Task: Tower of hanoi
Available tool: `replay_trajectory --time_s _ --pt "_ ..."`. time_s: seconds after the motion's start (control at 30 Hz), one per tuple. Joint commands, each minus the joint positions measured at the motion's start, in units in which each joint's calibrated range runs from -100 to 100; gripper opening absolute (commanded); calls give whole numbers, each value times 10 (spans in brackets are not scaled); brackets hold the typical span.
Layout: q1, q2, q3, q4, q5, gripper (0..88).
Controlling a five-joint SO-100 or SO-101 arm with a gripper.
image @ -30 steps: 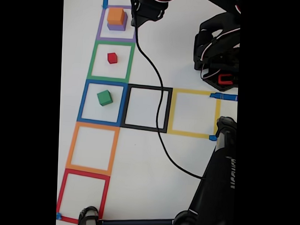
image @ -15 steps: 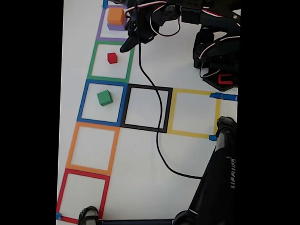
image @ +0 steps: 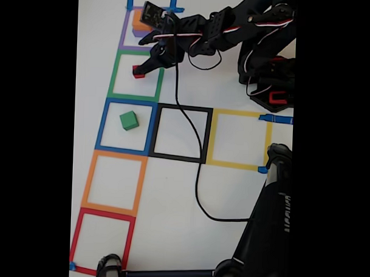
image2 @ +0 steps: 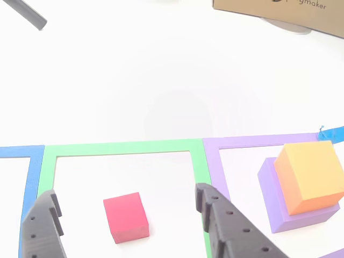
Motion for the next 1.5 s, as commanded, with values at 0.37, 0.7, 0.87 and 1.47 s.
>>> replay_trajectory --time_s 0.37,0.7,0.87,1.47 --pt "-2 281 -16 -318 4 273" --pt "-1 394 -72 -387 4 255" --pt "-9 430 -75 -421 4 250" --pt "-44 476 -74 -458 4 220"
